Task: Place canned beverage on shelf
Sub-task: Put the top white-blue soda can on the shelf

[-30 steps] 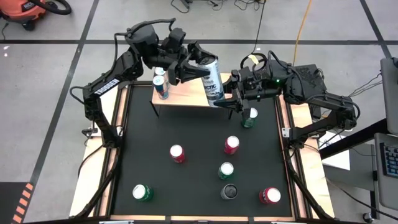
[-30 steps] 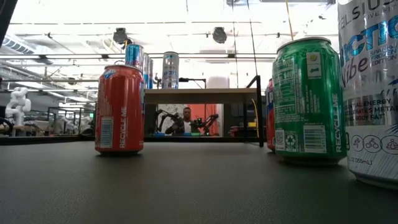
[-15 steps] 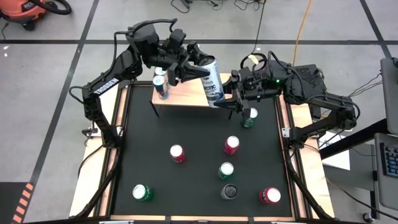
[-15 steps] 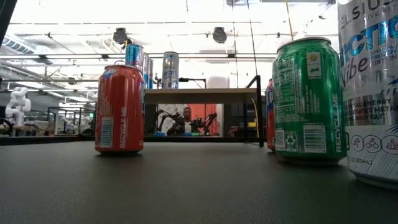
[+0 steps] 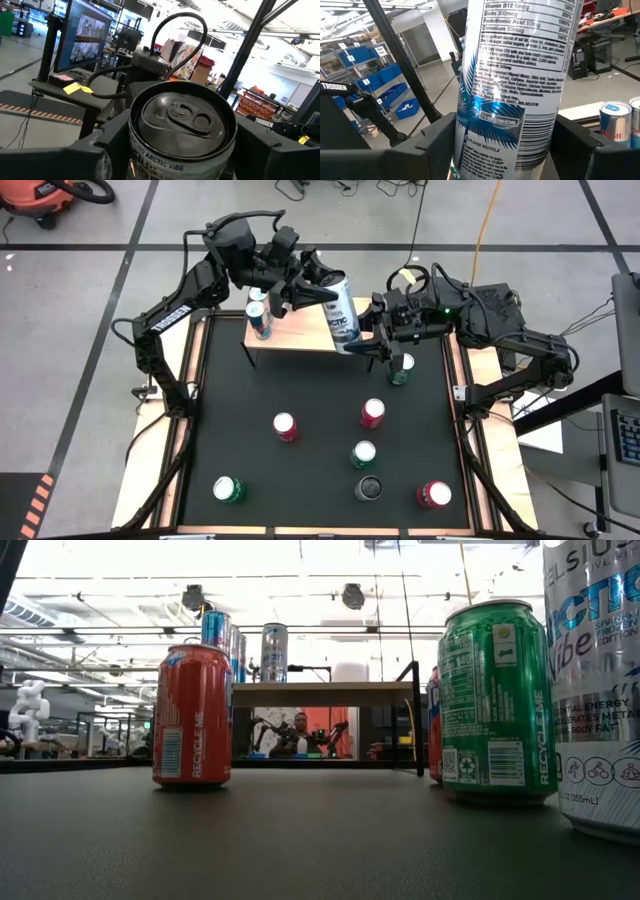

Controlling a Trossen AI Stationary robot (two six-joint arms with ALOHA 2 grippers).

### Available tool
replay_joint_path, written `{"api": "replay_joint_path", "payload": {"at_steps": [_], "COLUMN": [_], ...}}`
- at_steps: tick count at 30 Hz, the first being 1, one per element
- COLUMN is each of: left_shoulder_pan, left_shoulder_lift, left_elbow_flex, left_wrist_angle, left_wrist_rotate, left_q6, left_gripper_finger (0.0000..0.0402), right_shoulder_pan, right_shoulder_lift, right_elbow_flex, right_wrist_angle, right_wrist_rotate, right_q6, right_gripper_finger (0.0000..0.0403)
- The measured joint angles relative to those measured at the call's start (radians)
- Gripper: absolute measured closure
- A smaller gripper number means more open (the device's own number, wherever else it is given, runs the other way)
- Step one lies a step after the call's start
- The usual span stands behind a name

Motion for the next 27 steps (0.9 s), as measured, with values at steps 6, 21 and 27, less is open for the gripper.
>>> {"api": "replay_joint_path", "payload": {"at_steps": [6, 21, 27], "left_shoulder_pan": [0.001, 0.045, 0.068], "left_shoulder_lift": [0.0, 0.0, -0.001], "left_elbow_flex": [0.0, 0.0, 0.0], "left_wrist_angle": [-0.001, -0.023, -0.025], "left_wrist_rotate": [0.003, 0.057, 0.098], "left_q6": [-0.001, -0.013, -0.014], "left_gripper_finger": [0.0141, 0.0148, 0.0148], "right_shoulder_pan": [-0.001, -0.021, -0.053], "right_shoulder_lift": [0.0, -0.003, -0.032], "right_elbow_flex": [0.0, 0.001, 0.001], "right_wrist_angle": [-0.009, -0.053, -0.102], "right_wrist_rotate": [0.003, 0.008, 0.011], "right_q6": [0.003, 0.08, 0.073], "right_gripper_finger": [0.0151, 0.0079, 0.0076]}}
